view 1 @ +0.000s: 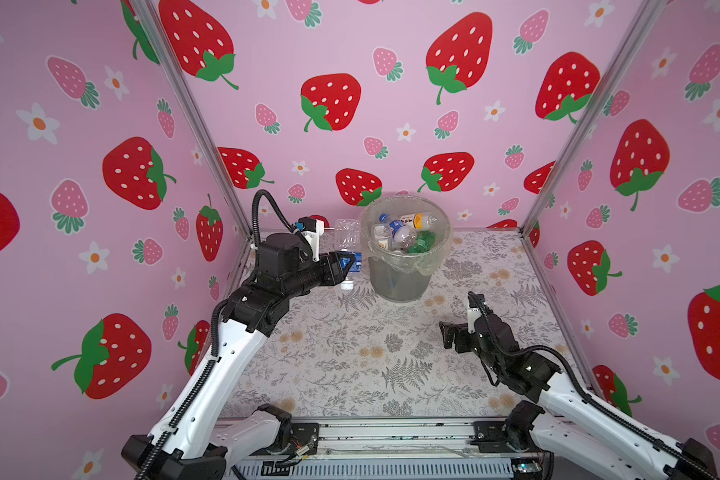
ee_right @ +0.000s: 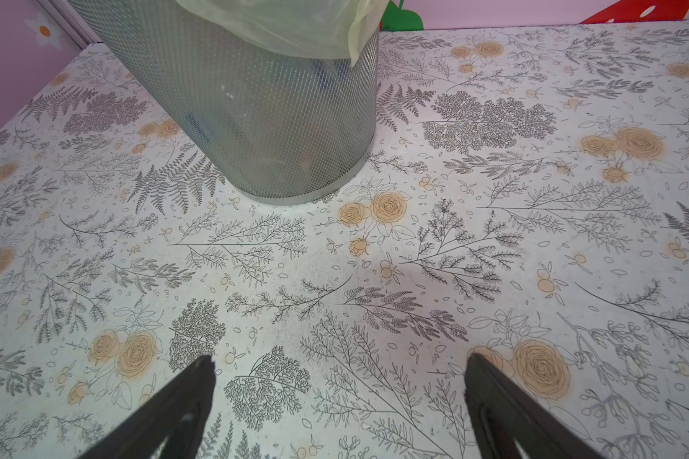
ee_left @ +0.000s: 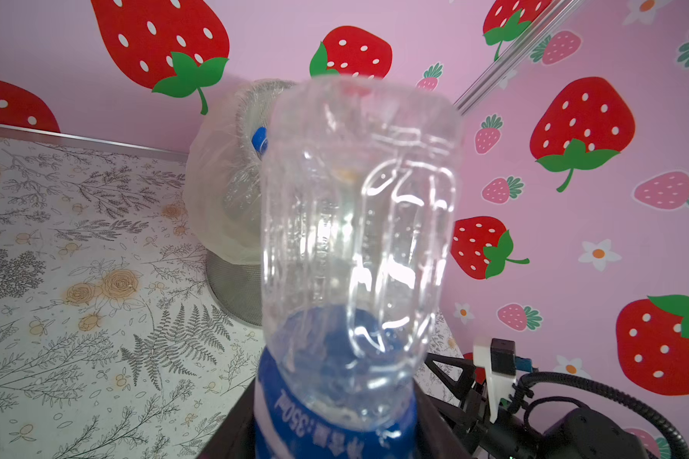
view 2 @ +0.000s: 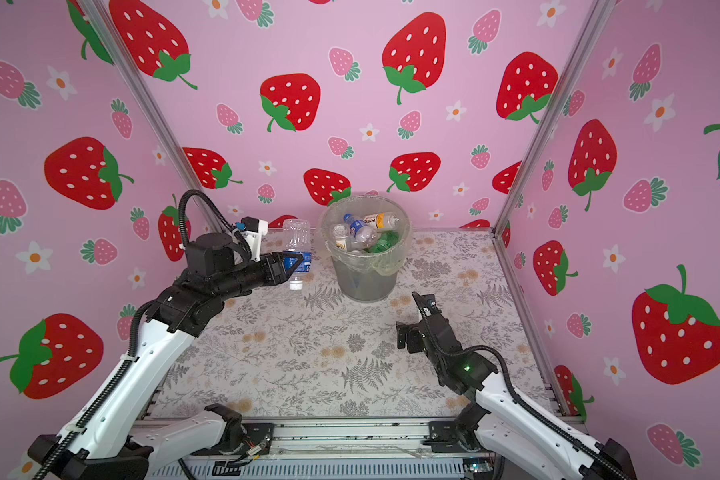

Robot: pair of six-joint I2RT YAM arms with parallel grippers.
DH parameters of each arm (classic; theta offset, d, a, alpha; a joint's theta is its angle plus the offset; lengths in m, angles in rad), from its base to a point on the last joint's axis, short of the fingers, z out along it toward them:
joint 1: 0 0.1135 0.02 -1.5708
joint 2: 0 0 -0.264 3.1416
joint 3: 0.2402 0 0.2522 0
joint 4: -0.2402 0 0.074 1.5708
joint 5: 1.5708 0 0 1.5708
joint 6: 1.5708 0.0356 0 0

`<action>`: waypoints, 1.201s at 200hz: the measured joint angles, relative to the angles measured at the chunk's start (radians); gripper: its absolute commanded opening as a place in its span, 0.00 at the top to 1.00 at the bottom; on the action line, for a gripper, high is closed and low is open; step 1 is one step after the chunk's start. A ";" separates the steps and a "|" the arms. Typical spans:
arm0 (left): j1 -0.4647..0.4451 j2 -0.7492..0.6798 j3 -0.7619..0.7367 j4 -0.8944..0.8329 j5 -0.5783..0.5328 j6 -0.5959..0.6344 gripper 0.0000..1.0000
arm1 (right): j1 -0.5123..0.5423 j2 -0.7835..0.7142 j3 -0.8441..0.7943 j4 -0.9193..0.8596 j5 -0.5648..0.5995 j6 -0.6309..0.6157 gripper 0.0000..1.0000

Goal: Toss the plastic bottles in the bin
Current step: 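Lift the blue-label bottle with the left gripper and carry it over the bin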

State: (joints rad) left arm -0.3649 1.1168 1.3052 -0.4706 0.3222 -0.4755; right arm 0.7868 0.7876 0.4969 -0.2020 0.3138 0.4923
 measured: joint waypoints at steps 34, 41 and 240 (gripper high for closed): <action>-0.002 -0.005 0.000 0.022 0.000 0.000 0.49 | 0.000 0.007 -0.001 0.001 0.000 0.005 0.01; -0.004 -0.003 0.000 0.034 0.000 -0.001 0.49 | 0.000 0.010 -0.002 0.003 0.000 0.005 0.01; -0.110 0.649 0.811 -0.154 -0.095 -0.071 0.01 | -0.013 0.058 -0.005 0.049 -0.008 0.003 0.00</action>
State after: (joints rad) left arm -0.4751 1.7660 2.1166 -0.6243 0.2276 -0.5465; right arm 0.7738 0.8452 0.4923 -0.1532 0.3054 0.4953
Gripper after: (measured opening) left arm 0.990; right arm 0.994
